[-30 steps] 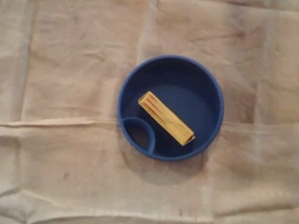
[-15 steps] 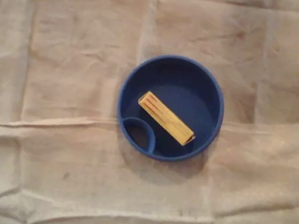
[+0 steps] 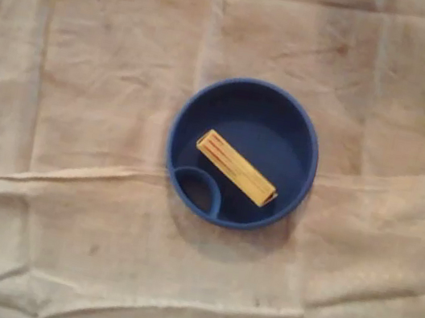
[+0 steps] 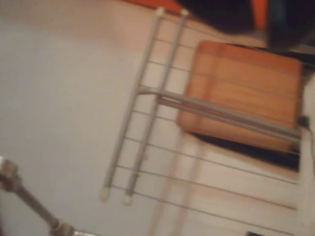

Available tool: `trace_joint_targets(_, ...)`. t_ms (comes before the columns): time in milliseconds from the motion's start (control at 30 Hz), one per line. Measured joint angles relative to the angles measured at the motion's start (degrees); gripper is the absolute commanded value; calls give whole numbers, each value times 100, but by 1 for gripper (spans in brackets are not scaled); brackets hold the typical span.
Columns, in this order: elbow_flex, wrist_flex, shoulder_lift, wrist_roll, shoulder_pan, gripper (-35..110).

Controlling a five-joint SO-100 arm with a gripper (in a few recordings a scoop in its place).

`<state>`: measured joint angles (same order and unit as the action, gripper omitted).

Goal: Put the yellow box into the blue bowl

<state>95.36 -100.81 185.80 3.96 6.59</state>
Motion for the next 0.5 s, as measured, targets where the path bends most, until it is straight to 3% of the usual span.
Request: trace_joint_targets(500,229,0,237,53,-9,0)
